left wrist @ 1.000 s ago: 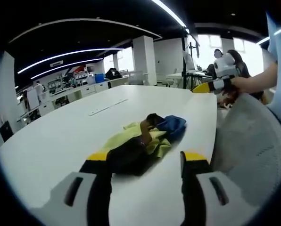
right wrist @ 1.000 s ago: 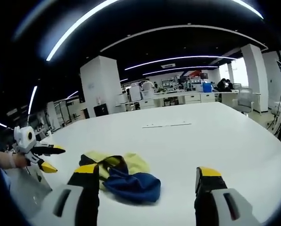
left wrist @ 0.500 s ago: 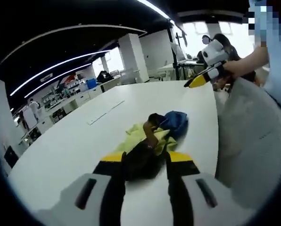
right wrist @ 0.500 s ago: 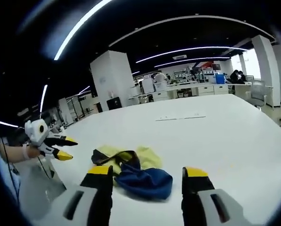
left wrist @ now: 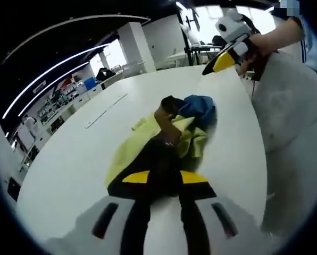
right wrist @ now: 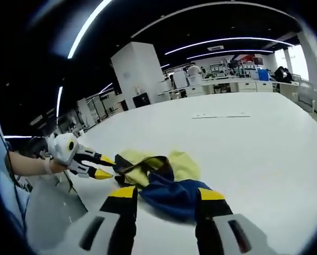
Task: Fold the garment on the visible template until the final outline fits inside the template.
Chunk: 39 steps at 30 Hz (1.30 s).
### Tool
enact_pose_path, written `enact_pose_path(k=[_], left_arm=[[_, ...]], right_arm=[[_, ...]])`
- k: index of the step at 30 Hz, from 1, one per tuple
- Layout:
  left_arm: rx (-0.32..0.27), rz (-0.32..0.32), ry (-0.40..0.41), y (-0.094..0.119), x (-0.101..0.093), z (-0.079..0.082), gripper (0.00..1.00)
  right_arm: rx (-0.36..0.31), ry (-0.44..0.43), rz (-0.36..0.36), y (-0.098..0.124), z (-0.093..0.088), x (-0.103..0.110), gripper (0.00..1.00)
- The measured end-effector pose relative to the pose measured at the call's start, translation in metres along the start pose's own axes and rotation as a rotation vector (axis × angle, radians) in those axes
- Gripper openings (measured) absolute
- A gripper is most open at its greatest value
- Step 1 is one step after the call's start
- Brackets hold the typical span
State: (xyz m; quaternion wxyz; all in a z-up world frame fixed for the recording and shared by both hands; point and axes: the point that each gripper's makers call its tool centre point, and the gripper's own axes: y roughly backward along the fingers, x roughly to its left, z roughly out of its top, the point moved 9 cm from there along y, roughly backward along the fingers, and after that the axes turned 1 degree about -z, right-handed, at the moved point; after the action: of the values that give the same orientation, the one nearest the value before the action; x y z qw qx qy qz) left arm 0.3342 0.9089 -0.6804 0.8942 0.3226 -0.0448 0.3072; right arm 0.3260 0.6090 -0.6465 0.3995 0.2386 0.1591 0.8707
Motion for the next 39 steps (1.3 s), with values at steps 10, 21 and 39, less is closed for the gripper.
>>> enact_pose_path(k=[10, 21, 39], left_arm=[[0.048, -0.002, -0.016, -0.011, 0.001, -0.007, 0.0], [0.039, 0.018, 0.072, -0.008, 0.003, -0.004, 0.0], [0.007, 0.067, 0.091, 0.004, 0.018, 0.01, 0.0]], right_arm=[[0.057, -0.061, 0.029, -0.02, -0.002, 0.009, 0.28], [0.122, -0.174, 0.043, -0.058, -0.01, 0.023, 0.15], [0.093, -0.472, -0.007, -0.08, -0.019, 0.012, 0.1]])
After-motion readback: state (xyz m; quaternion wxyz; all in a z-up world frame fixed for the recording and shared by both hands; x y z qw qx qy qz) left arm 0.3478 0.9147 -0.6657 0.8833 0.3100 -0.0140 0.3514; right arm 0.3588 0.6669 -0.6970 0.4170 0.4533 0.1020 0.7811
